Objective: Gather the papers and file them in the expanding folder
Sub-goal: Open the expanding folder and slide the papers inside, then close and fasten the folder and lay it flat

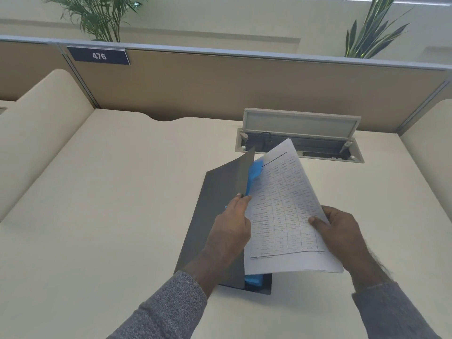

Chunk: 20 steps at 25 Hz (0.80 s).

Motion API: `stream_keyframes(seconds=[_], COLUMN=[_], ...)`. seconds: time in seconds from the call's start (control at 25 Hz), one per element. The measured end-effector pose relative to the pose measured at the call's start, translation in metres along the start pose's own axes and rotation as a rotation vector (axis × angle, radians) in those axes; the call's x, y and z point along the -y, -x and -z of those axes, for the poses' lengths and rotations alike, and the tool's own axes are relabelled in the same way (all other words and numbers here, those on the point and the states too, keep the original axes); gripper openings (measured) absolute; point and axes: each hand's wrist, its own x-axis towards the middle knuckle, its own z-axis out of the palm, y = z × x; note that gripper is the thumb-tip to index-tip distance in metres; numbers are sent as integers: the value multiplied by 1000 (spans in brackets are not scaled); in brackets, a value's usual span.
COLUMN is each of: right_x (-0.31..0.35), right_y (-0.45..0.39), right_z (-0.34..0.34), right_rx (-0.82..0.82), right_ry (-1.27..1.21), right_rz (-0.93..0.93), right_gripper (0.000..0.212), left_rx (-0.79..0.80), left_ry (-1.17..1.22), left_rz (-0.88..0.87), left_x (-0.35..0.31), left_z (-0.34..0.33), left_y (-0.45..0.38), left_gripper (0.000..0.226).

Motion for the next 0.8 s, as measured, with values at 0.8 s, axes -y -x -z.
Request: stream_keyframes(seconds=[0.8], right_x=[-1], right_y=[19], right_z=[-136], right_rx=[335], right_ry=[-467], right_rz=[-105], right_gripper=[29], left_rx=[7], left_ry=[-136], left_rz=[-47], left_x=[-7], left_z=[-26], left_y=[-10], left_gripper=[58])
